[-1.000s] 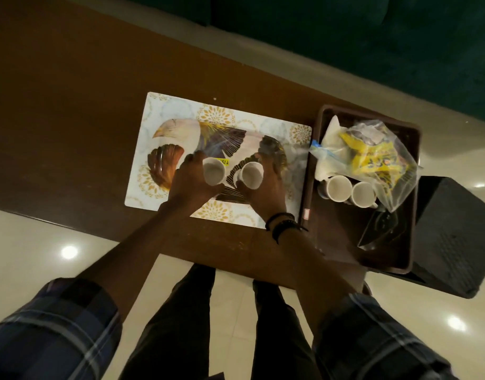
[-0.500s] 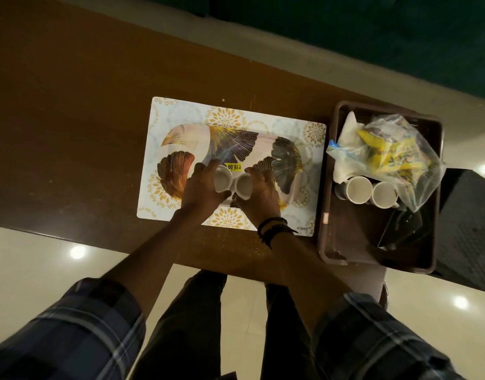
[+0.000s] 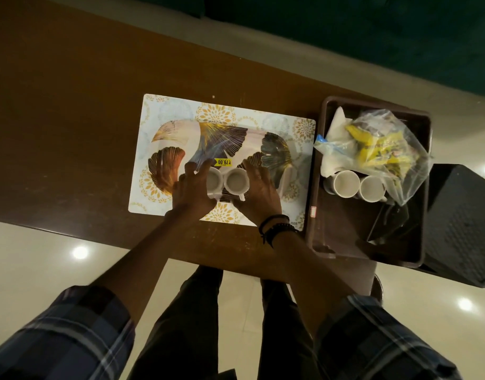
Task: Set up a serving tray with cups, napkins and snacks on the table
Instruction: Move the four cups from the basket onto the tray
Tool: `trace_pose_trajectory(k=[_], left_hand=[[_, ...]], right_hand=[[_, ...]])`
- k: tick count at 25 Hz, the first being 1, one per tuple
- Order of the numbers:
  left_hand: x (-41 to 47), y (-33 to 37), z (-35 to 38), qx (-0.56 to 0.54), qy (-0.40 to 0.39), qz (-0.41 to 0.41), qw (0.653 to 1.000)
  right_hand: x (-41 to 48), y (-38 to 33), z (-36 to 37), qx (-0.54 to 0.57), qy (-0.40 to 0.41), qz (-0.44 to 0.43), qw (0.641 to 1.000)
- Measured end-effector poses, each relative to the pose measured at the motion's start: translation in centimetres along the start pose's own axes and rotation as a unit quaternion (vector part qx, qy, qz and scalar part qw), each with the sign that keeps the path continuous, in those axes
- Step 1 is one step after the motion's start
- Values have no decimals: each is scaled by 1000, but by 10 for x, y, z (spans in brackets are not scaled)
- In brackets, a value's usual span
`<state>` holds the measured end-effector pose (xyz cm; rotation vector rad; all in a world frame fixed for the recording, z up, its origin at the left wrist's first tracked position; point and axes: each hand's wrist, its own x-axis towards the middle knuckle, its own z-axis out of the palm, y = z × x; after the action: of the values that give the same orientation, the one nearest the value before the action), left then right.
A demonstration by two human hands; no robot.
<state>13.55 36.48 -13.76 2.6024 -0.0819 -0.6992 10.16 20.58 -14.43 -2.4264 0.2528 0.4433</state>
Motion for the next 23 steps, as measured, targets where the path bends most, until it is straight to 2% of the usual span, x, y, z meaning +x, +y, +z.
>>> trace_pose_trajectory(k=[2,5,10,11,15,18,23], left_hand=[[-5,17,0,21,21,-13,999],[-11,63,3,10,29,28,999],[-11,157,41,-8,-8,149,989],[-11,174,51,-6,-23,165,986],[-10,227,88,5,-67,192,979],[-3,249,111,43,-85,224,970],[10,274,130,185,-18,200,962]], right_hand=[[-7,11,-15,22,22,25,999],[-18,33,-47,43,93,82,991],[-45,105,-109,-41,195,141,970],[-49,122,-121,-57,197,152,967],[-58,181,-153,-109,116,191,969],[-56,208,-160,-132,99,151,975],[-45,224,-158,-141,102,102,979]])
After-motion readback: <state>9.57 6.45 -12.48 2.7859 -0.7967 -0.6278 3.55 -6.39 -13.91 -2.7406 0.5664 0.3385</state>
